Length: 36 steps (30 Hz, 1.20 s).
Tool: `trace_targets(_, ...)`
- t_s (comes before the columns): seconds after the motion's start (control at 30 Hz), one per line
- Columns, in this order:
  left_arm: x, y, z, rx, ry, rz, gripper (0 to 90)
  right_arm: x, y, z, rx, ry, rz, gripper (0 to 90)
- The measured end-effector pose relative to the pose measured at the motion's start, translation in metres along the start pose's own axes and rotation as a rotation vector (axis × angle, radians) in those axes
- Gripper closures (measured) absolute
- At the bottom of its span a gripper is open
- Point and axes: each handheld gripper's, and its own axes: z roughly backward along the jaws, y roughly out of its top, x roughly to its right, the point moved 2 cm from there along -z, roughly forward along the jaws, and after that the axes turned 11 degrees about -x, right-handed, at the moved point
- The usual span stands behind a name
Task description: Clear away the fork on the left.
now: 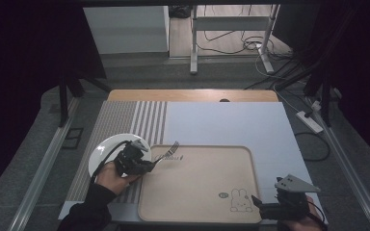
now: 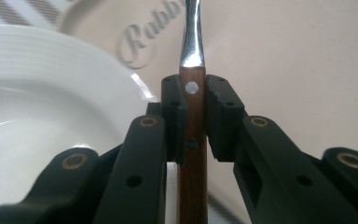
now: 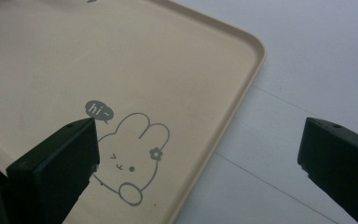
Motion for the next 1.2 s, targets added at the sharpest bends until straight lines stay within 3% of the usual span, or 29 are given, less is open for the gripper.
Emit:
trace_targets(0.3, 0.034, 0.007, -0.022, -0.044, -0.012, -0.008, 77.8, 0.000, 0.000, 0.000, -0.001, -0.001, 0.004, 0.0)
trace_targets(0.57, 0.051, 0.001, -0.040, -0.078, -0.038, -0.021, 77.2, 0.000, 0.000, 0.000, -0.001, 0.004, 0.004, 0.0)
trace_targets(0.63, 0.053, 0.000, -0.041, -0.080, -0.043, -0.034, 74.9, 0.000, 0.001, 0.000, -0.002, 0.007, 0.006, 0.0)
trace_targets(0.7, 0.055, 0.001, -0.040, -0.081, -0.042, -0.050, 63.6, 0.000, 0.001, -0.001, -0.003, 0.009, 0.009, 0.0)
trace_targets(0.77, 0.055, 0.004, -0.037, -0.056, -0.026, -0.064, 61.4, 0.000, 0.001, -0.002, -0.004, 0.007, 0.010, 0.0)
trace_targets(0.83, 0.054, 0.010, -0.034, -0.040, -0.032, -0.076, 66.7, 0.000, 0.002, -0.002, -0.006, 0.009, 0.013, 0.0)
trace_targets(0.97, 0.058, 0.024, -0.033, -0.023, -0.051, -0.131, 88.8, -0.001, 0.002, -0.002, -0.007, 0.008, 0.012, 0.0)
trace_targets(1.0, 0.059, 0.029, -0.035, -0.032, -0.054, -0.157, 88.9, -0.001, 0.002, -0.002, -0.008, 0.007, 0.013, 0.0)
trace_targets(1.13, 0.062, 0.041, -0.043, -0.040, -0.078, -0.173, 89.0, 0.000, 0.002, -0.002, -0.009, 0.007, 0.013, 0.0)
trace_targets(1.2, 0.064, 0.045, -0.050, -0.062, -0.049, -0.179, 89.0, 0.000, 0.002, -0.002, -0.011, 0.008, 0.014, 0.0)
